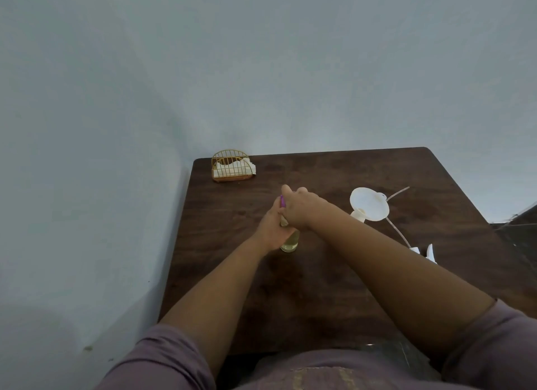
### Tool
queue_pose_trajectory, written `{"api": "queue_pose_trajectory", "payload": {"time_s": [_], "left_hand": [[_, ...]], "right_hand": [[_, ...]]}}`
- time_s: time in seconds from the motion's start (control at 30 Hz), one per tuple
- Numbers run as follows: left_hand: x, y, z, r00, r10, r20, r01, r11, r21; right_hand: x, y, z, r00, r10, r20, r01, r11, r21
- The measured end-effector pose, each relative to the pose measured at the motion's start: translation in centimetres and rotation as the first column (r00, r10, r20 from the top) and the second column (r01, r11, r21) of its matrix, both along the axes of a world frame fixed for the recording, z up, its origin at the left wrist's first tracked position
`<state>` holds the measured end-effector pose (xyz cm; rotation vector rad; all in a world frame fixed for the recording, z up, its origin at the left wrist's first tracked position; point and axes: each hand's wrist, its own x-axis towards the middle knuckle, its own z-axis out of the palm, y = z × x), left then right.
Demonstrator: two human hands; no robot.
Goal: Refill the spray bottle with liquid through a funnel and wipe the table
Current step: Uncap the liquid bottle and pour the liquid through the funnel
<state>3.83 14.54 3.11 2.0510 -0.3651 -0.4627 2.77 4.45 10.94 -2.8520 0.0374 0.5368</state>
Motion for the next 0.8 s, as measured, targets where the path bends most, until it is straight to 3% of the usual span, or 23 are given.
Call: {"api": "queue_pose_trajectory", "payload": {"time_s": [0.23, 0.8], "left_hand": [[-0.5, 0.2, 0.0, 1.0, 0.019, -0.005, -0.019, 0.999, -0.049], [-0.9, -0.5, 0.8, 0.999, 0.049, 0.006, -0.049, 0.996, 0.072]], "right_hand": [[0.2, -0.1, 0.5, 0.994, 0.046, -0.098, -0.052, 0.997, -0.051], [0.2, -1.1, 1.1, 0.97, 0.238, -0.051, -0.243, 0.957, -0.157]]}}
